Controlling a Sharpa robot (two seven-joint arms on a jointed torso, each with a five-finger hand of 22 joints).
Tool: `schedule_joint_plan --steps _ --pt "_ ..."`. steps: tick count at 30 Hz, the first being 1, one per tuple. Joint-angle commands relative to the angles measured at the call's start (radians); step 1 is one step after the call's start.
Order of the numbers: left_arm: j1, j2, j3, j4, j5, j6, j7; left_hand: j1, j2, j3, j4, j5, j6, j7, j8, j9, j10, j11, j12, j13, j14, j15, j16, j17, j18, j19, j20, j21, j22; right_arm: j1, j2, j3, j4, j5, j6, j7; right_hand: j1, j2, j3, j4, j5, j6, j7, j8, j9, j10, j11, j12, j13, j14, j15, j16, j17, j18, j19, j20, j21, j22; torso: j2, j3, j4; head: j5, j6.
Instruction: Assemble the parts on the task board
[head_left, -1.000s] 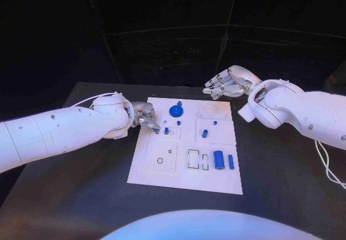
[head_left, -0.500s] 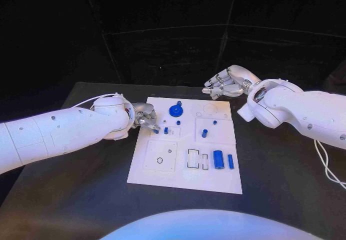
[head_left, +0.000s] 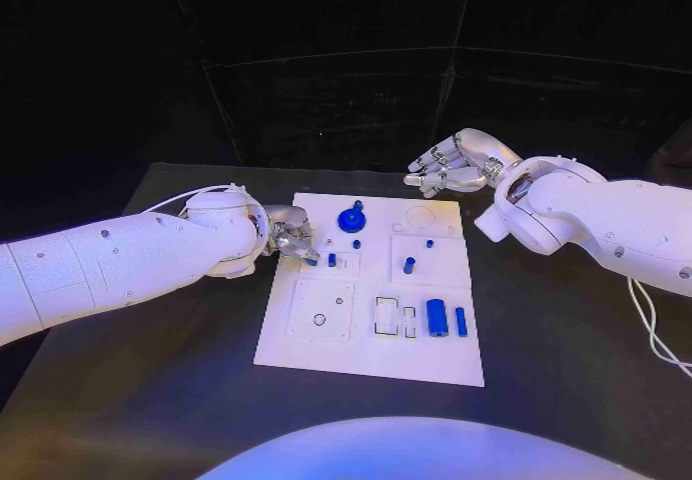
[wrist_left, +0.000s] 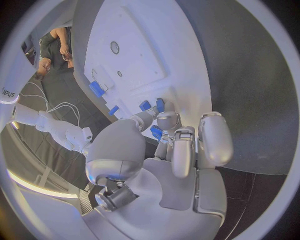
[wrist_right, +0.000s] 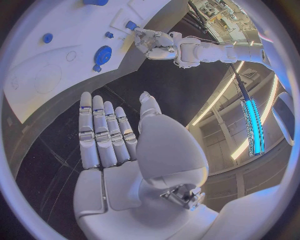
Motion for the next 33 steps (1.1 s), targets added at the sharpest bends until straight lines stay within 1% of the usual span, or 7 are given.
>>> schedule_joint_plan --steps 1,3,6,12,19,25,33 --pt "-0.002 0.001 -0.002 -0.001 0.000 0.038 0.003 -0.020 -0.023 0.083 -0.073 0.006 0.012 -0.011 0.007 0.001 0.008 -0.001 0.006 0.002 0.105 -0.006 0.006 0.263 -0.003 0.009 0.000 0.004 0.002 0.002 0.001 0.001 0.000 0.002 0.005 0.009 -0.004 0.004 -0.005 -0.001 0.006 -0.005 0.007 -0.003 -0.001 -0.008 0.001 -0.003 -0.001 -0.006 0.000 -0.003 -0.001 0.005 0.000 0.008 -0.003 0.000 0.000 0.0004 0.0001 0.000 -0.001" --pt "-0.002 0.002 -0.002 -0.003 0.000 0.038 0.003 -0.043 -0.034 0.074 -0.057 0.006 0.019 -0.014 0.011 0.001 0.010 -0.004 0.008 0.002 0.105 -0.009 0.006 0.263 -0.004 0.010 -0.002 0.005 0.005 0.002 0.001 0.001 0.000 0.002 0.005 0.009 -0.004 0.004 -0.005 -0.001 0.006 -0.005 0.007 -0.003 -0.001 -0.008 0.001 -0.003 -0.001 -0.006 0.000 -0.003 -0.001 0.005 0.000 0.008 -0.003 0.000 0.000 0.0004 -0.0003 0.000 -0.001" --pt "-0.002 0.003 -0.002 -0.007 0.001 0.034 0.003 -0.061 -0.040 0.065 -0.044 0.006 0.025 -0.017 0.015 0.002 0.013 -0.006 0.011 0.005 0.105 -0.010 0.006 0.263 -0.004 0.011 -0.004 0.006 0.006 0.002 0.001 0.001 0.000 0.002 0.004 0.008 -0.004 0.004 -0.005 -0.001 0.006 -0.005 0.007 -0.003 -0.001 -0.008 0.001 -0.003 -0.001 -0.006 0.000 -0.003 -0.001 0.005 0.000 0.008 -0.003 0.000 0.000 0.0002 -0.0001 -0.001 -0.001" --pt "-0.002 0.008 -0.002 -0.014 0.001 0.024 0.003 -0.084 -0.046 0.051 -0.026 0.006 0.031 -0.019 0.019 0.002 0.015 -0.008 0.015 0.006 0.105 -0.013 0.006 0.263 -0.004 0.011 -0.007 0.006 0.007 0.002 0.001 0.001 0.001 0.002 0.004 0.008 -0.004 0.004 -0.005 -0.001 0.006 -0.005 0.007 -0.003 -0.001 -0.008 0.001 -0.004 -0.001 -0.007 0.000 -0.003 -0.002 0.005 0.000 0.008 -0.004 0.000 0.001 0.0006 0.0003 -0.002 -0.001" --pt "-0.002 0.013 -0.002 -0.023 0.001 0.020 0.004 -0.103 -0.052 0.034 -0.010 0.006 0.034 -0.021 0.022 0.002 0.015 -0.009 0.016 0.006 0.105 -0.014 0.006 0.263 -0.004 0.011 -0.008 0.005 0.007 0.002 0.000 0.001 0.001 0.002 0.001 0.007 -0.004 0.004 -0.005 -0.001 0.006 -0.005 0.007 -0.004 -0.001 -0.008 0.001 -0.004 -0.001 -0.007 0.001 -0.003 -0.002 0.005 0.000 0.008 -0.005 0.000 0.000 0.0002 0.0000 -0.002 -0.001" --pt "-0.002 0.016 -0.002 -0.028 0.001 0.025 0.004 -0.127 -0.067 0.001 0.008 0.006 0.043 -0.023 0.030 0.004 0.018 -0.011 0.023 0.011 0.105 -0.015 0.006 0.263 -0.005 0.013 -0.009 0.008 0.013 0.002 0.000 0.001 0.001 0.002 0.001 0.006 -0.004 0.004 -0.005 -0.001 0.006 -0.005 0.007 -0.004 -0.001 -0.009 0.001 -0.004 -0.001 -0.007 0.001 -0.003 -0.002 0.005 0.000 0.008 -0.005 0.000 0.000 -0.0002 0.0004 -0.003 -0.003" --pt "-0.002 0.017 -0.002 -0.029 0.001 0.024 0.004 -0.151 -0.074 -0.031 0.030 0.006 0.049 -0.025 0.035 0.003 0.021 -0.012 0.030 0.016 0.105 -0.016 0.006 0.263 -0.006 0.015 -0.011 0.012 0.019 0.002 -0.001 0.001 0.002 0.003 0.002 0.005 -0.005 0.005 -0.005 -0.001 0.006 -0.006 0.008 -0.004 -0.001 -0.009 0.002 -0.004 -0.001 -0.007 0.001 -0.003 -0.003 0.005 0.000 0.008 -0.006 0.000 0.000 -0.0004 0.0001 -0.003 -0.004"
